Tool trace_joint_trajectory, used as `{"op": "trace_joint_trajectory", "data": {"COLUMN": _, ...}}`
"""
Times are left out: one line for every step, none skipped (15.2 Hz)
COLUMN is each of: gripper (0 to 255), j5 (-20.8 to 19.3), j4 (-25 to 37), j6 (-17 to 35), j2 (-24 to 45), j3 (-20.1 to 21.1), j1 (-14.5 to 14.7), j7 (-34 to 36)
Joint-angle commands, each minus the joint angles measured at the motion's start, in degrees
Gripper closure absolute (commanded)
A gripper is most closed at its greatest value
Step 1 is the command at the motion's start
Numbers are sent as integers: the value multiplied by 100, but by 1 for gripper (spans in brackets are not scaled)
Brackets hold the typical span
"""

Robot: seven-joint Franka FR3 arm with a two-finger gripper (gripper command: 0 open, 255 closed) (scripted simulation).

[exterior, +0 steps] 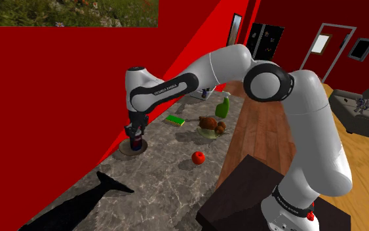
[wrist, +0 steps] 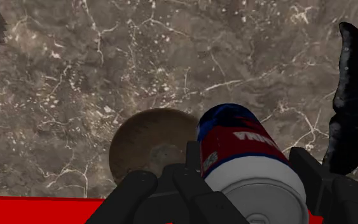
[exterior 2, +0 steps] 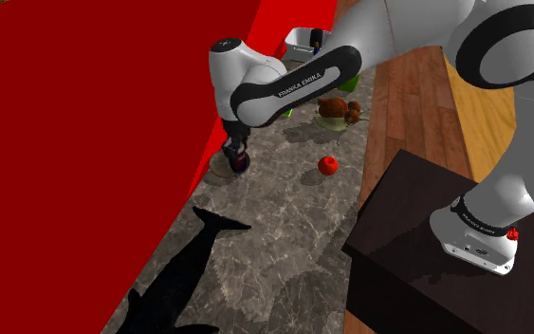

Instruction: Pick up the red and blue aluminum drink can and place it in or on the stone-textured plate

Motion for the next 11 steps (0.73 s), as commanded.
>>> {"op": "trace_joint_trajectory", "data": {"gripper": 255, "j5": 2, "j4": 719, "j6": -345, "j2": 369, "j3": -41, "j1": -71, "j7": -177}}
{"op": "trace_joint_trajectory", "data": {"gripper": 255, "j5": 3, "j4": 1088, "j6": -521, "j2": 562, "j3": -60, "j1": -102, "j7": -259}}
{"op": "trace_joint_trajectory", "data": {"gripper": 255, "j5": 3, "j4": 1492, "j6": -712, "j2": 772, "j3": -79, "j1": -130, "j7": -340}}
{"op": "trace_joint_trajectory", "data": {"gripper": 255, "j5": 4, "j4": 1939, "j6": -922, "j2": 1007, "j3": -97, "j1": -153, "j7": -422}}
{"op": "trace_joint_trajectory", "data": {"gripper": 255, "j5": 4, "j4": 2445, "j6": -1160, "j2": 1274, "j3": -117, "j1": -171, "j7": -505}}
{"op": "trace_joint_trajectory", "data": {"gripper": 255, "j5": 4, "j4": 3045, "j6": -1439, "j2": 1590, "j3": -138, "j1": -181, "j7": -591}}
{"op": "trace_joint_trajectory", "data": {"gripper": 255, "j5": 3, "j4": 3823, "j6": -1799, "j2": 2004, "j3": -161, "j1": -176, "j7": -683}}
{"op": "trace_joint_trajectory", "data": {"gripper": 255, "j5": 3, "j4": 3963, "j6": -1863, "j2": 2079, "j3": -165, "j1": -174, "j7": -698}}
{"op": "trace_joint_trajectory", "data": {"gripper": 255, "j5": 1, "j4": 3909, "j6": -1797, "j2": 2092, "j3": -166, "j1": -177, "j7": -695}}
{"op": "trace_joint_trajectory", "data": {"gripper": 255, "j5": -1, "j4": 3856, "j6": -1730, "j2": 2105, "j3": -167, "j1": -180, "j7": -693}}
{"op": "trace_joint_trajectory", "data": {"gripper": 255, "j5": -3, "j4": 3808, "j6": -1666, "j2": 2122, "j3": -168, "j1": -183, "j7": -691}}
